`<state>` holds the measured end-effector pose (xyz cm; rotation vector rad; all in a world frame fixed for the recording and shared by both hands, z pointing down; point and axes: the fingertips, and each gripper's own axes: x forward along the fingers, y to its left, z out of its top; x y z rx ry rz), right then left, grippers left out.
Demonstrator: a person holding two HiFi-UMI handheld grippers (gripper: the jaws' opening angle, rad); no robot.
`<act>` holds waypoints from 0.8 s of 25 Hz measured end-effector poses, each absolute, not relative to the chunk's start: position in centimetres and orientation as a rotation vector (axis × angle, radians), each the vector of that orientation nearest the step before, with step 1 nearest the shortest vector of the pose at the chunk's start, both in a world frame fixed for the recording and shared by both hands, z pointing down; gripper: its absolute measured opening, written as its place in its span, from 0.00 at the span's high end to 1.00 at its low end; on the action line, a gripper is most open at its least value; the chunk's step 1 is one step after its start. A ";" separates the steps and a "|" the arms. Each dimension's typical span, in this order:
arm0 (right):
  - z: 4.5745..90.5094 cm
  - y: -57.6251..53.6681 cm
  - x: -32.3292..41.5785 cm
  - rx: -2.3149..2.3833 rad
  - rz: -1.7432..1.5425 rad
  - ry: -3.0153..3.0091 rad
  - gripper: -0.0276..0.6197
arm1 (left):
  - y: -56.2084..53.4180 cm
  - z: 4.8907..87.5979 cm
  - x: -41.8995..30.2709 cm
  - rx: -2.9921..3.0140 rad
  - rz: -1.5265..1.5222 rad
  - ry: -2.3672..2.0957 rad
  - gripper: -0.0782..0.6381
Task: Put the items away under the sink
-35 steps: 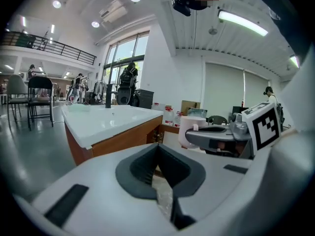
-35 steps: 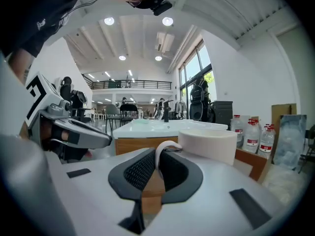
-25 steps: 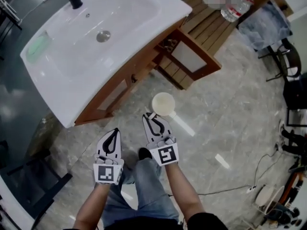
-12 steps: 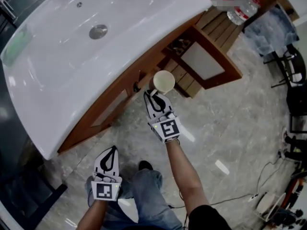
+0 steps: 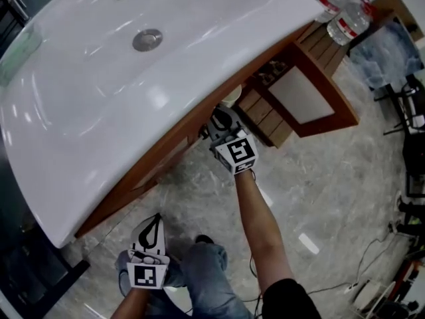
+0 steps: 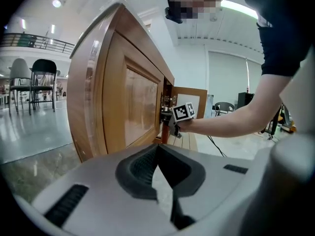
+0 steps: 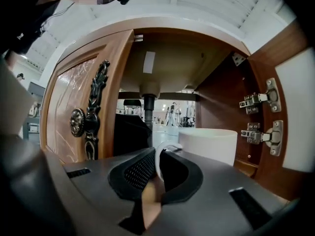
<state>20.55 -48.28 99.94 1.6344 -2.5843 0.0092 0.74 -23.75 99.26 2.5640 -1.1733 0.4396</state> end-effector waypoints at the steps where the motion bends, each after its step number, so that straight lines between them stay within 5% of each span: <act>1: 100.1 -48.5 20.4 1.621 0.006 -2.589 0.90 | -23.7 99.4 0.6 2.562 0.441 -1.177 0.88; 16: 100.1 -51.0 21.1 1.704 0.013 -2.609 0.89 | -23.8 99.7 0.0 2.580 0.450 -1.173 0.88; 20: 100.3 -49.3 22.2 1.788 0.024 -2.552 0.80 | -23.9 99.7 -0.3 2.585 0.439 -1.178 0.88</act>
